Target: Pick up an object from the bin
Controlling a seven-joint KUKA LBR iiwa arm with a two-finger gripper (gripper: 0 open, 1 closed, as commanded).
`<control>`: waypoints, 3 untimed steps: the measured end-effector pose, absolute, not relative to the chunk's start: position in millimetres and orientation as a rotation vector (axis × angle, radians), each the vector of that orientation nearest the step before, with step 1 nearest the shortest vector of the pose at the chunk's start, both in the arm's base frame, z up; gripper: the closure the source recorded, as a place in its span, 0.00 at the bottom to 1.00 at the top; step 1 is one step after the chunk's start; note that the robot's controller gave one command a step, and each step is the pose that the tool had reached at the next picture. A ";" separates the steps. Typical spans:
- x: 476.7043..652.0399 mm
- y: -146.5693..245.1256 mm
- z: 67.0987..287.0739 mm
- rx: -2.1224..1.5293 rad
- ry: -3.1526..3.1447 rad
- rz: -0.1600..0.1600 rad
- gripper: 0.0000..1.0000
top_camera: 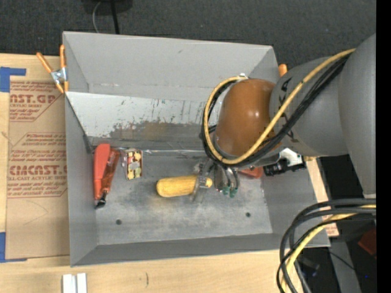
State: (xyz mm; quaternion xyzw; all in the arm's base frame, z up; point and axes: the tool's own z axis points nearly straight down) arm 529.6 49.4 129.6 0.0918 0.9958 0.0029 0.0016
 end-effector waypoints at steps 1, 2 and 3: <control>529.9 49.6 135.0 0.287 3.124 0.010 1.00; 528.9 49.7 144.0 0.288 3.129 0.009 1.00; 528.7 49.7 158.1 0.288 3.129 0.009 1.00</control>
Offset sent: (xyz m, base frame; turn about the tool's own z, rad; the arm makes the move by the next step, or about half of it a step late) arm 0.0000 -0.0001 0.0419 0.0000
